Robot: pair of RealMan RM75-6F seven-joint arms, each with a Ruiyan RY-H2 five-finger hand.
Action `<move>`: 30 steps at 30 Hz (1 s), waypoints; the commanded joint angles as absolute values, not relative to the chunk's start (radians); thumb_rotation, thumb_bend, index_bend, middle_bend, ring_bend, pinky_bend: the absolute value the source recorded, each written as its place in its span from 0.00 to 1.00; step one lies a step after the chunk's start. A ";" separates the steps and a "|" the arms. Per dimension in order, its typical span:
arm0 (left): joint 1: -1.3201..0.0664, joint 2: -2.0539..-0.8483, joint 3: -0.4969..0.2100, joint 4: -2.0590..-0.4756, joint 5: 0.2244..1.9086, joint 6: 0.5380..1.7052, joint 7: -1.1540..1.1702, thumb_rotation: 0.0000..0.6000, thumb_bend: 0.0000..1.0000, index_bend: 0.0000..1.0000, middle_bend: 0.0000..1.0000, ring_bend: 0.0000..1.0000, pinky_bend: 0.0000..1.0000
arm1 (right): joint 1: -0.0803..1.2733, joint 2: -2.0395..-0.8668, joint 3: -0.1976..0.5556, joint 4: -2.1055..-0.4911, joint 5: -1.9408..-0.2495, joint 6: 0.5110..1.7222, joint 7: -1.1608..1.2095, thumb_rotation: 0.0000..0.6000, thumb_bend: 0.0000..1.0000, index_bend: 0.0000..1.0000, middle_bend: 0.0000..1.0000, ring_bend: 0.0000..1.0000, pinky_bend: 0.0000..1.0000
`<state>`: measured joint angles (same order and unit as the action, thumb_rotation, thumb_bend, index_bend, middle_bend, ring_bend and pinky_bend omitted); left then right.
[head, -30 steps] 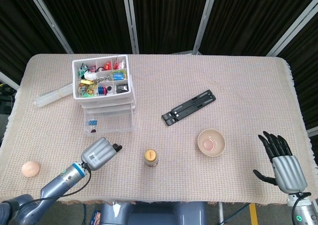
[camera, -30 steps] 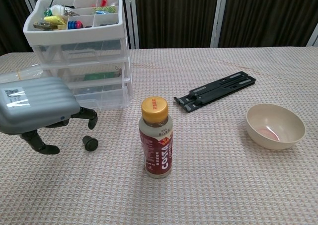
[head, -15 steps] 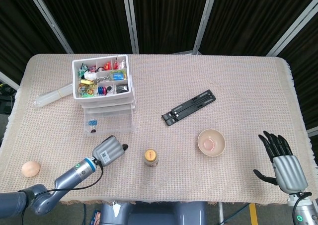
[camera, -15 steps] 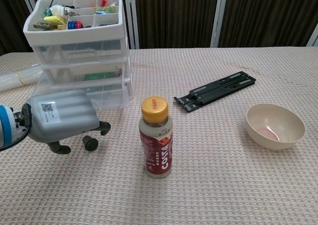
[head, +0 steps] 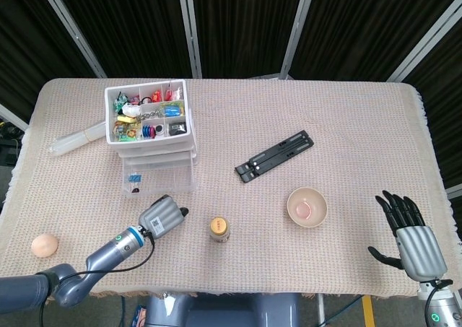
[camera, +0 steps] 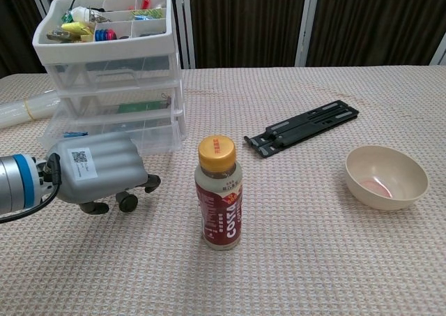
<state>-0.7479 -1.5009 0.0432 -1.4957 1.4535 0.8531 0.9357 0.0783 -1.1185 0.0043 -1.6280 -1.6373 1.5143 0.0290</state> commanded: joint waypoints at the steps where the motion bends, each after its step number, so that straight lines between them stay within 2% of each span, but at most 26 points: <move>1: -0.750 -1.509 0.043 -1.485 1.450 0.849 0.937 1.00 0.24 0.38 1.00 0.90 0.77 | 0.078 -1.118 0.004 -1.628 -1.637 1.514 0.030 1.00 0.08 0.02 0.00 0.00 0.00; 5: -0.755 -1.521 0.047 -1.467 1.449 0.839 0.941 1.00 0.28 0.41 1.00 0.90 0.77 | 0.078 -1.118 0.004 -1.629 -1.636 1.514 0.031 1.00 0.08 0.02 0.00 0.00 0.00; 14: -0.753 -1.534 0.061 -1.439 1.459 0.842 0.929 1.00 0.37 0.58 1.00 0.90 0.77 | 0.077 -1.117 0.005 -1.631 -1.633 1.514 0.033 1.00 0.08 0.02 0.00 0.00 0.00; 20: -0.750 -1.530 0.072 -1.438 1.480 0.854 0.912 1.00 0.37 0.59 1.00 0.90 0.77 | 0.077 -1.116 0.005 -1.631 -1.633 1.513 0.033 1.00 0.08 0.02 0.00 0.00 0.00; 30: -0.756 -1.464 0.068 -1.531 1.563 0.925 0.880 1.00 0.38 0.59 1.00 0.90 0.77 | 0.077 -1.115 0.005 -1.632 -1.632 1.513 0.034 1.00 0.08 0.02 0.00 0.00 0.00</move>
<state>-0.7533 -1.4806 0.0730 -1.5127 1.5467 0.9076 0.8833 0.0770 -1.1150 0.0049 -1.6318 -1.6326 1.5133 0.0335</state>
